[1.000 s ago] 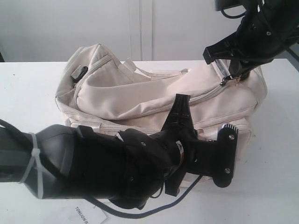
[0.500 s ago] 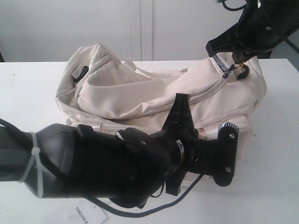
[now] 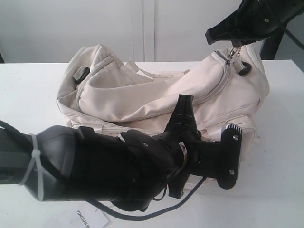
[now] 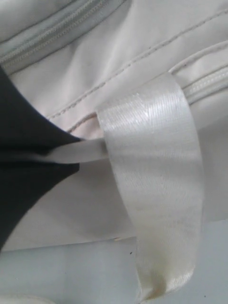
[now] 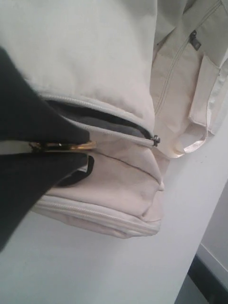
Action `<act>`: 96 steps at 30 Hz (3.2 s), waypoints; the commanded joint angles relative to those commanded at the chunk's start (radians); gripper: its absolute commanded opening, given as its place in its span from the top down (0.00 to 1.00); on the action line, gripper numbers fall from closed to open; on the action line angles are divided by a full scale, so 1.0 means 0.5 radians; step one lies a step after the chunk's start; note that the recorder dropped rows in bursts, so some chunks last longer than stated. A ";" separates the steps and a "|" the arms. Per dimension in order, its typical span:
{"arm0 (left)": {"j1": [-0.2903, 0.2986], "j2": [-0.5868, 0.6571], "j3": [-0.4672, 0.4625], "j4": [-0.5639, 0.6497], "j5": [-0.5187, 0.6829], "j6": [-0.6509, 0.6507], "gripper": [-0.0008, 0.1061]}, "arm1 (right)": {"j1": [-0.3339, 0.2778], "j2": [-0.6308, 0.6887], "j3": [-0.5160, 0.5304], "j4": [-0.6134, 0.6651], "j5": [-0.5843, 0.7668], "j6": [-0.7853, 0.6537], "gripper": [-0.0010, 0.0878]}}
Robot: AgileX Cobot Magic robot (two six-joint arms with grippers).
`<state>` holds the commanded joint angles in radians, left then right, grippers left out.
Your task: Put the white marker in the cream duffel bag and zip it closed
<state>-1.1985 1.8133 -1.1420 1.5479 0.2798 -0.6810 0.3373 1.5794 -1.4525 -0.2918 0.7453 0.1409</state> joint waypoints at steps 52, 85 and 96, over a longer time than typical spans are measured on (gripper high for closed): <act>0.000 0.000 0.000 -0.006 -0.047 0.000 0.99 | 0.000 0.211 0.000 -0.416 -0.435 0.393 0.99; 0.000 0.000 0.000 -0.006 -0.047 0.000 0.99 | 0.000 0.215 0.000 0.420 -0.068 -0.195 0.99; 0.000 0.000 0.000 -0.006 -0.039 0.000 0.99 | 0.000 0.241 -0.004 0.584 0.041 -0.184 0.44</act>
<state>-1.1985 1.8133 -1.1420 1.5451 0.2601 -0.6810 0.3373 1.6998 -1.4543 0.0000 0.7655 0.0489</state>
